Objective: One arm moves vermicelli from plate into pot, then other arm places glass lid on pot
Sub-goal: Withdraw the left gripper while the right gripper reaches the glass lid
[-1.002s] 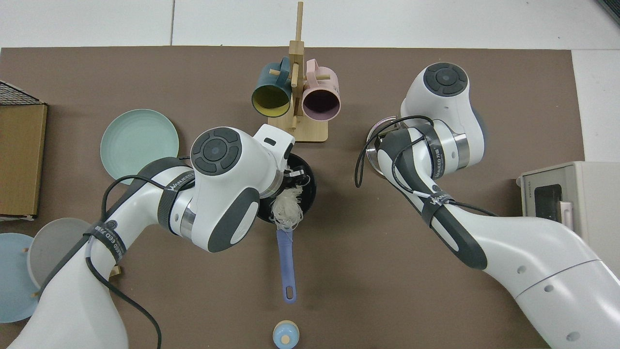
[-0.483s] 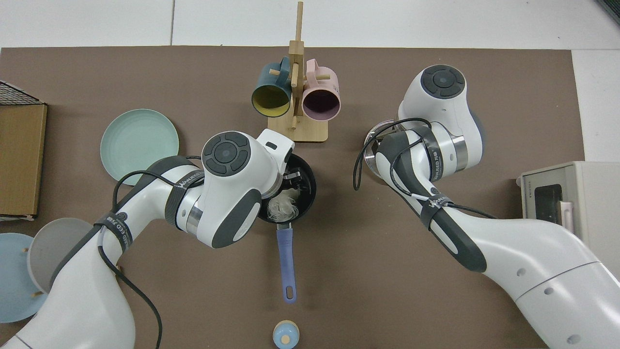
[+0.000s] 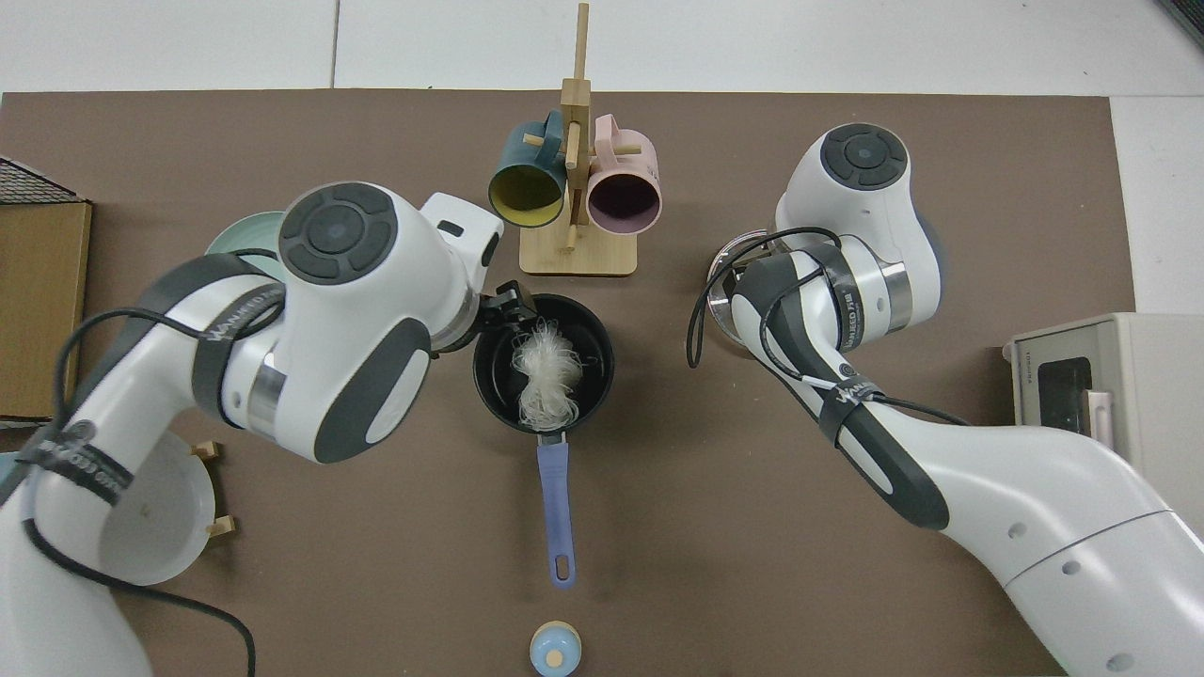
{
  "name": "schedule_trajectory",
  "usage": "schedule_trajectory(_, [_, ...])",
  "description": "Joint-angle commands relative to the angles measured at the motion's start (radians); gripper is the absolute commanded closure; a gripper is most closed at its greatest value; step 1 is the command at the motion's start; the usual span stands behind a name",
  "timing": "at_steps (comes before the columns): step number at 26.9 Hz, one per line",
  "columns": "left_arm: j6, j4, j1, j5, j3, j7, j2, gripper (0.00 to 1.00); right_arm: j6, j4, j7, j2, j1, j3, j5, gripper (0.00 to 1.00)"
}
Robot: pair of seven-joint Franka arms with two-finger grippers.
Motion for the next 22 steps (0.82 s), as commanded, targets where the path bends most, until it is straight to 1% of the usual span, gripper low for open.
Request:
schedule_trajectory(1, [-0.194, 0.137, 0.002, 0.006, 0.092, 0.155, -0.018, 0.00, -0.001, -0.007, -0.014, -0.052, -0.015, 0.007, 0.007, 1.00])
schedule_trajectory(4, [-0.257, 0.159, 0.002, -0.005, 0.159, 0.249, -0.063, 0.00, -0.007, -0.007, -0.016, -0.081, -0.017, 0.007, 0.009, 1.00])
schedule_trajectory(6, [-0.279, 0.151, 0.002, -0.048, 0.227, 0.324, -0.112, 0.00, -0.016, -0.009, -0.017, -0.104, -0.018, 0.007, 0.009, 1.00])
schedule_trajectory(9, [-0.324, 0.145, -0.007, -0.109, 0.333, 0.467, -0.174, 0.00, -0.062, -0.010, -0.013, -0.149, -0.015, 0.007, 0.012, 1.00])
schedule_trajectory(11, [-0.366, 0.144, -0.008, -0.117, 0.376, 0.527, -0.199, 0.00, -0.095, -0.012, -0.011, -0.176, -0.015, 0.013, 0.032, 1.00])
schedule_trajectory(14, [-0.384, 0.118, -0.002, -0.119, 0.417, 0.600, -0.229, 0.00, -0.156, -0.013, -0.008, -0.222, -0.015, 0.019, 0.063, 1.00])
schedule_trajectory(19, [-0.374, 0.064, -0.007, -0.122, 0.479, 0.700, -0.268, 0.00, -0.253, -0.018, 0.026, -0.295, -0.003, 0.024, 0.063, 1.00])
schedule_trajectory(22, [-0.363, 0.062, -0.013, -0.122, 0.485, 0.694, -0.271, 0.00, -0.289, -0.019, 0.076, -0.316, -0.003, 0.067, 0.063, 1.00])
